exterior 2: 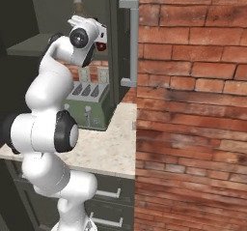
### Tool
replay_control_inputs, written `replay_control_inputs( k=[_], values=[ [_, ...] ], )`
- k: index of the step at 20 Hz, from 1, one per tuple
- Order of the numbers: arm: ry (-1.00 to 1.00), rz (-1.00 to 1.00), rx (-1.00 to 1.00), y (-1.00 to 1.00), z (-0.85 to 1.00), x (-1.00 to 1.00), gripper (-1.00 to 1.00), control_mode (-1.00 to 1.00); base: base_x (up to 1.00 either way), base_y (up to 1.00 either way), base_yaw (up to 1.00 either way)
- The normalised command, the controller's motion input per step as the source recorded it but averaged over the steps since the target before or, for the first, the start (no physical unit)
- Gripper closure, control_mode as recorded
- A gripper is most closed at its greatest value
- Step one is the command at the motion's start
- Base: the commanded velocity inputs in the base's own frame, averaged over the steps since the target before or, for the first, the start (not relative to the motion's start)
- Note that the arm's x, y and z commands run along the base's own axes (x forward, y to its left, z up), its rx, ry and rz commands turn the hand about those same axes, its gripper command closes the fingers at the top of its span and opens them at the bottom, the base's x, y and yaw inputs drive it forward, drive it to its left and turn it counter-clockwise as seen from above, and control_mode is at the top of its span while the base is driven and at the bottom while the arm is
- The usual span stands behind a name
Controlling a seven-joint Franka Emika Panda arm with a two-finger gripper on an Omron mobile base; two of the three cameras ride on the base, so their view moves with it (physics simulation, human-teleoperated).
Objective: Pick the syrup bottle and condiment bottle from the counter and place them in the cabinet.
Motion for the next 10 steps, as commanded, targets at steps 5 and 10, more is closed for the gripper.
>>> replay_control_inputs(
  k=[5,10],
  values=[
    [-0.01,0.0,-0.01,0.01,0.03,0.07,-1.0,-1.0,0.0,0.0,0.0],
    [-0.08,0.0,-0.02,0.01,0.23,-0.02,-1.0,-1.0,0.0,0.0,0.0]
  ],
)
